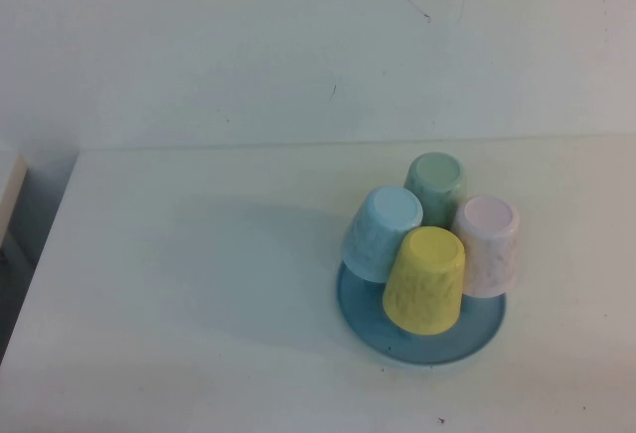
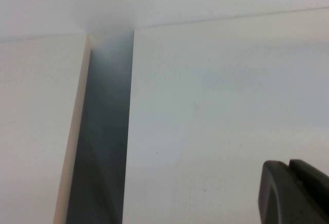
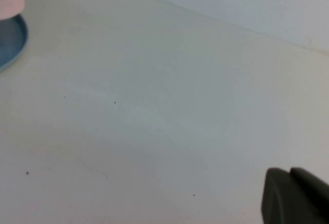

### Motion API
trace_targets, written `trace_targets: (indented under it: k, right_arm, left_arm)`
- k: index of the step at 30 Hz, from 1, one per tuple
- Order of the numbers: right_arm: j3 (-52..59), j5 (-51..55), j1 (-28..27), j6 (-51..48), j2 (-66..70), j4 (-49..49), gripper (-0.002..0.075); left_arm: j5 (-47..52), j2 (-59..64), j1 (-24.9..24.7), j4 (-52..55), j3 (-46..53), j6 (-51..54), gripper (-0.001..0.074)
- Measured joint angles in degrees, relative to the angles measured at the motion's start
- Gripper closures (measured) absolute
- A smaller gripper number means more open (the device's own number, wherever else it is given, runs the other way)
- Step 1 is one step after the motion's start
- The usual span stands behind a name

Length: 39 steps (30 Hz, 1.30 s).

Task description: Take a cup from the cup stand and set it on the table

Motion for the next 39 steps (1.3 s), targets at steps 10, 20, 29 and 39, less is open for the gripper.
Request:
trace_targets:
  k: [10,20,29,39]
  right_arm:
    - [0.0,0.0,0.0,0.0,0.0,0.39,0.0729]
    - [0.0,0.11,0.0,4.48,0.0,36.06,0.0729]
    - [0.0,-0.8,0.0,5.25,0.0,54.94,0.0729]
    - [0.0,1.53,0.0,-8.71,0.0,55.43,0.0729]
  left_arm:
    - [0.0,0.0,0.0,0.0,0.0,0.1,0.0738]
    - [0.0,0.0,0.0,0.0,0.0,0.1,0.0738]
    - [0.0,0.0,0.0,0.0,0.0,0.1,0.0738]
    - [0.0,0.0,0.0,0.0,0.0,0.18,0.0738]
